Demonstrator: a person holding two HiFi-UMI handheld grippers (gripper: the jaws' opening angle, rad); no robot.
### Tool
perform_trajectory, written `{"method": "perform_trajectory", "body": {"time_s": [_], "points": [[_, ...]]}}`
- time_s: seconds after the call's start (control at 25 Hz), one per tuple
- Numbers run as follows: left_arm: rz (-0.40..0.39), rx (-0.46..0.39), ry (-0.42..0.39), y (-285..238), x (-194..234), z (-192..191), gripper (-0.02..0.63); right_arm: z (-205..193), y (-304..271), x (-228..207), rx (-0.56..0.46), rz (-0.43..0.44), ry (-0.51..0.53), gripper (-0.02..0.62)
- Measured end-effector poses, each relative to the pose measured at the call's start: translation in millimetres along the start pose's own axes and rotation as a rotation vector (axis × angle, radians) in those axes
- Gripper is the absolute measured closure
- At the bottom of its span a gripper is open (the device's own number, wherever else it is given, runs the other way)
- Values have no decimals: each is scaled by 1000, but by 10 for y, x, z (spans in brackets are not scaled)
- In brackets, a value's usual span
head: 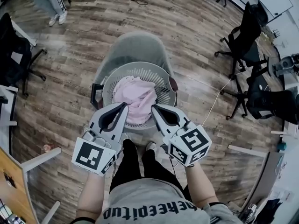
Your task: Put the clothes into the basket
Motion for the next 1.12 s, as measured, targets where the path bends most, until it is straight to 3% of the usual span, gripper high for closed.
{"method": "perform_trajectory", "body": {"time_s": [0.64,1.12], "points": [[-25,-54,-89,3,-516,321,591,380,684,189,-208,61,69,586],[-41,-85,-139,22,-962,467,591,475,1114,256,-301,84,111,586]]}}
Point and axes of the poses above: the fingertips, and each gripper's own axes: y backward along the fingers, x to its left, z out of its top, the point moved 9 cm from there along y, backward along the fingers, and after that the axes turned 1 degree about -y, right-handed, at the moved point
